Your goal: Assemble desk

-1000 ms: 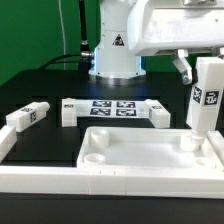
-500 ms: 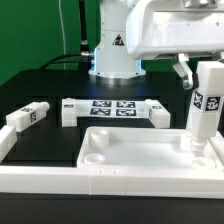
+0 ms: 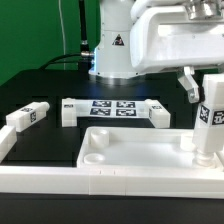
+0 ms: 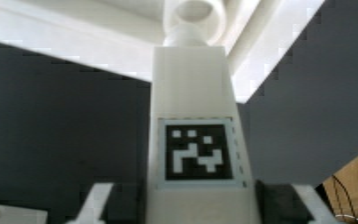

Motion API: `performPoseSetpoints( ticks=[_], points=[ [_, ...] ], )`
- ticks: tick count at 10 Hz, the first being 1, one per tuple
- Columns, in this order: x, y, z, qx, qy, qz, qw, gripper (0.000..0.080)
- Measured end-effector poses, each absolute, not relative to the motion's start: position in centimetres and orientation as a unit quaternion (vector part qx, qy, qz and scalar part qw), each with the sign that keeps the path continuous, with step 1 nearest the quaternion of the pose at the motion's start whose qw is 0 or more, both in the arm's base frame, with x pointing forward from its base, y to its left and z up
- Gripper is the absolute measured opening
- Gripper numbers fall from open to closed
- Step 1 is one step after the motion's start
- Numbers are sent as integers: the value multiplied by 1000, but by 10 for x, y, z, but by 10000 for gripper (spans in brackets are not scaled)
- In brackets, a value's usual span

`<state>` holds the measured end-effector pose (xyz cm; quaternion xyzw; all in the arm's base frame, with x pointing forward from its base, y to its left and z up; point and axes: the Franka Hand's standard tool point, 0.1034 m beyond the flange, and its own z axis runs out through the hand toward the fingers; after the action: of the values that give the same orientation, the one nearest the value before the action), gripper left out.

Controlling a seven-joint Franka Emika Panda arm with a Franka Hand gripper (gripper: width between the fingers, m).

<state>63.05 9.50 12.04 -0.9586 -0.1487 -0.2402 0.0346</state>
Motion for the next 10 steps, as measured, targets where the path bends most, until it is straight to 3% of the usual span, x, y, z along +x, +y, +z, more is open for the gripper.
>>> performPoseSetpoints(
  ticks=[10],
  points=[
    [620, 100, 105, -960, -154, -230, 36, 290]
  ],
)
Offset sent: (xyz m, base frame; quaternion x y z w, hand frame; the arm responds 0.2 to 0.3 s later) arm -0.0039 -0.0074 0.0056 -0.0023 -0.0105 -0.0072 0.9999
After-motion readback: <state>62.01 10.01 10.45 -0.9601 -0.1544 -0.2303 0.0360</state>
